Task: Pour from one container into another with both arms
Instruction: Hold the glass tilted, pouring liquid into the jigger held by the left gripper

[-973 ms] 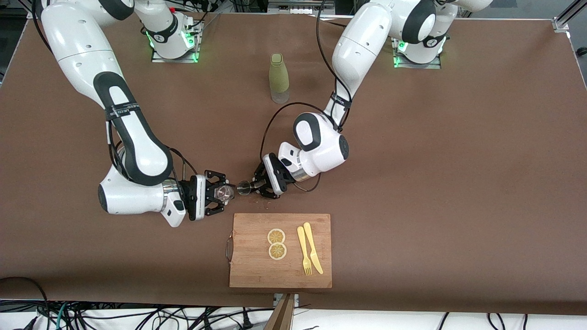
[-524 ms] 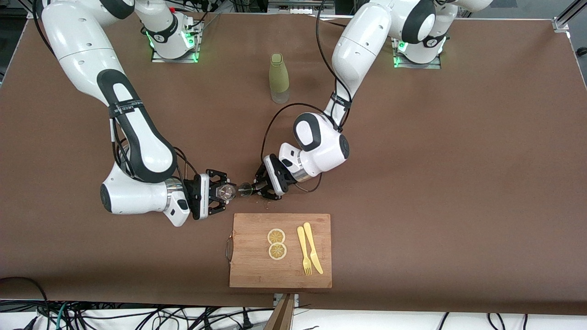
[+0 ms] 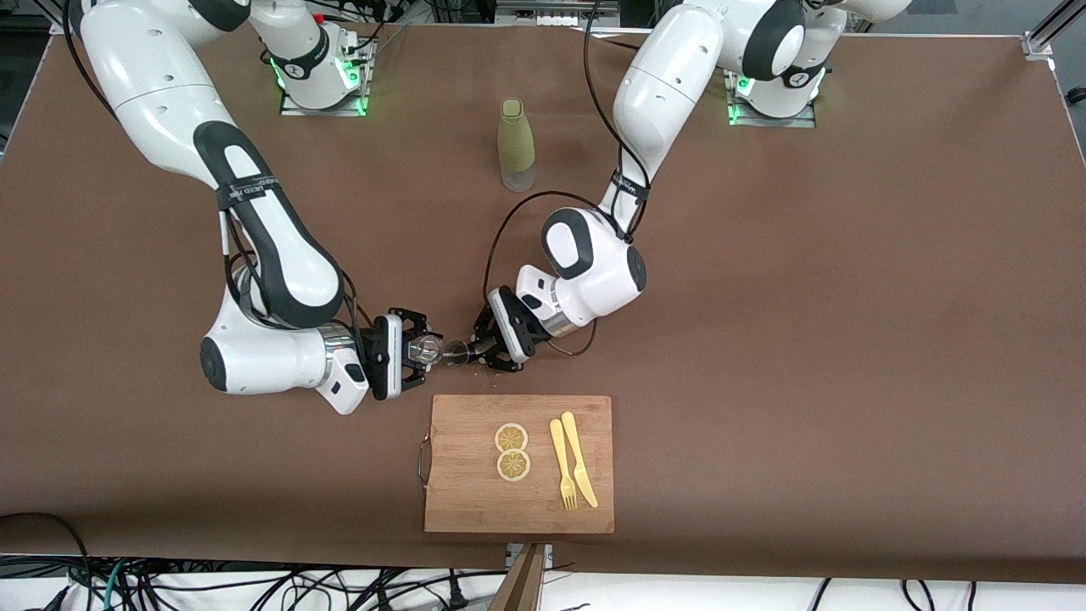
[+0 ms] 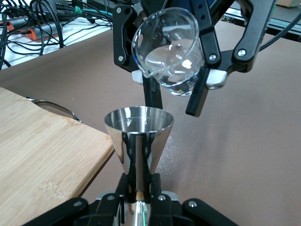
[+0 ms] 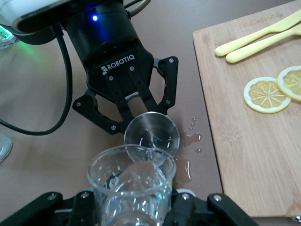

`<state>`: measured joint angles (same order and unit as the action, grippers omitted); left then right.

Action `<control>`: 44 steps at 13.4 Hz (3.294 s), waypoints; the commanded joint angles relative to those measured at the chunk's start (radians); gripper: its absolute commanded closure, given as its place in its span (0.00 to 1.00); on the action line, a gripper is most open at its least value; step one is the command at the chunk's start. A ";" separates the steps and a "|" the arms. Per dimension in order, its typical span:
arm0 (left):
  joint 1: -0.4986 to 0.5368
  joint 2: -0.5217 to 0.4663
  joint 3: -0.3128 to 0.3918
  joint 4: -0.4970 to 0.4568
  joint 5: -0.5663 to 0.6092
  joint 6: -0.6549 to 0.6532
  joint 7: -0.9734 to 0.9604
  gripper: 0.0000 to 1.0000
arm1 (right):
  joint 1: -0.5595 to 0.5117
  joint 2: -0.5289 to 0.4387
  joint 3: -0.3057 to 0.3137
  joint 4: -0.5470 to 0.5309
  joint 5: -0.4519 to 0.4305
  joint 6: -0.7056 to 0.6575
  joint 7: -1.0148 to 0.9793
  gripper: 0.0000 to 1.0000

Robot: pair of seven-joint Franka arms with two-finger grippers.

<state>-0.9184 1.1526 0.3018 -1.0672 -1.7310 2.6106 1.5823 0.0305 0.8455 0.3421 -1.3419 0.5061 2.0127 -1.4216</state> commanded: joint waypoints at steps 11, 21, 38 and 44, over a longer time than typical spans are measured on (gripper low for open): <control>-0.011 0.025 0.020 0.041 -0.022 0.016 -0.013 1.00 | 0.002 -0.014 0.040 0.004 -0.135 -0.012 0.107 0.62; -0.011 0.027 0.020 0.041 -0.021 0.017 -0.011 1.00 | 0.031 -0.014 0.040 0.026 -0.198 -0.012 0.168 0.62; -0.011 0.025 0.020 0.041 -0.022 0.016 -0.007 1.00 | 0.020 -0.013 0.034 0.027 -0.147 -0.005 0.043 0.62; 0.000 0.000 0.020 0.041 -0.022 -0.001 -0.022 1.00 | -0.041 -0.008 0.009 0.021 0.036 -0.014 -0.153 0.62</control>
<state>-0.9202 1.1555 0.3076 -1.0522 -1.7310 2.6132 1.5722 0.0156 0.8450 0.3599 -1.3176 0.4689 2.0145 -1.4920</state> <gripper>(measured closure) 0.789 0.617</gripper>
